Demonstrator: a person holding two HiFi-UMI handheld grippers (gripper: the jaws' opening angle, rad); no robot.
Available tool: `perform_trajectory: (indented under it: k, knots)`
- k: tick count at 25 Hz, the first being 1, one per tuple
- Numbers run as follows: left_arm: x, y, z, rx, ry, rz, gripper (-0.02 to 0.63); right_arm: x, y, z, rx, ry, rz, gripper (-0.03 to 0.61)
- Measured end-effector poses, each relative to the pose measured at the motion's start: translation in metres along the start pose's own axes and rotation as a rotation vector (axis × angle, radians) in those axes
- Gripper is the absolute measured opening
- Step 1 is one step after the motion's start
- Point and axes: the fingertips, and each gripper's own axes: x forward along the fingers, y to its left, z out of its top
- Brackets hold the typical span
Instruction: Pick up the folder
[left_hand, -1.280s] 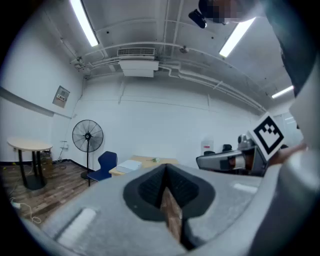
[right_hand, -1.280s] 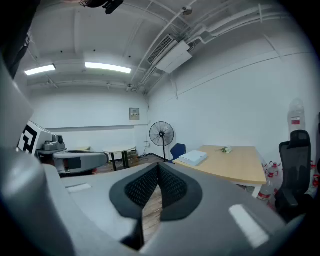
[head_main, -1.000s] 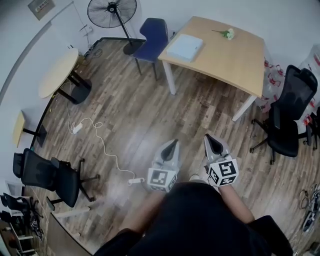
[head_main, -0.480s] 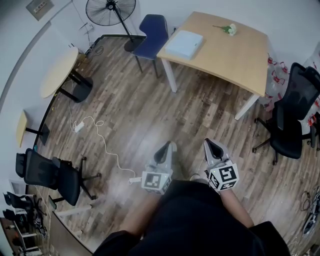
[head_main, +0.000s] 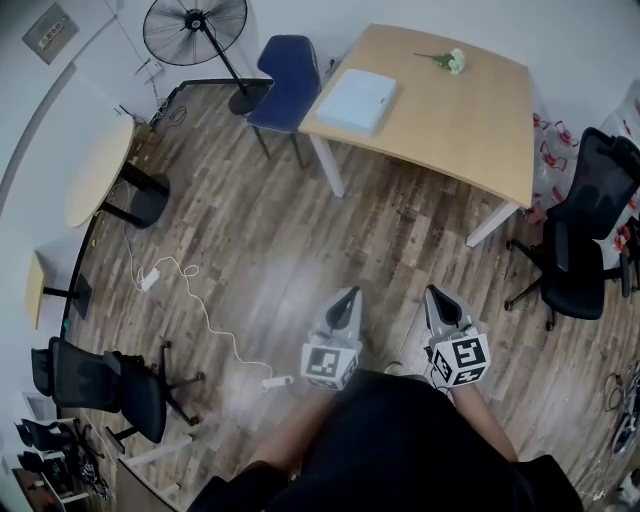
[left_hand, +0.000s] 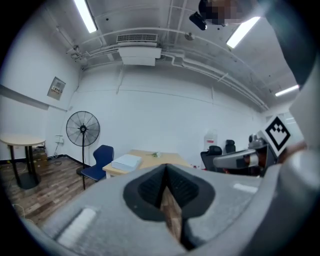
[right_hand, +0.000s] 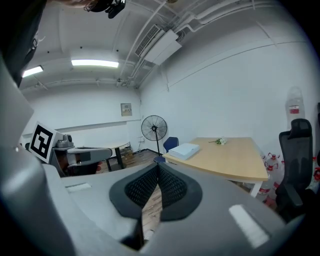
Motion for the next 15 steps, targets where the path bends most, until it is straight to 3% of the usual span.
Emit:
perform_trajectory:
  k: [7, 11, 15]
  knots:
    - [0.092, 0.089, 0.022, -0.009, 0.012, -0.014, 0.003, 0.125, -0.03, 0.049, -0.032, 0.024, -0.007, 0.002]
    - [0.134, 0.146, 0.052, -0.048, 0.021, -0.037, 0.003, 0.199, -0.033, 0.077, -0.001, 0.059, 0.009, 0.0]
    - [0.175, 0.211, 0.059, -0.036, 0.024, -0.04, 0.003, 0.274, -0.04, 0.098, 0.009, 0.072, 0.009, 0.0]
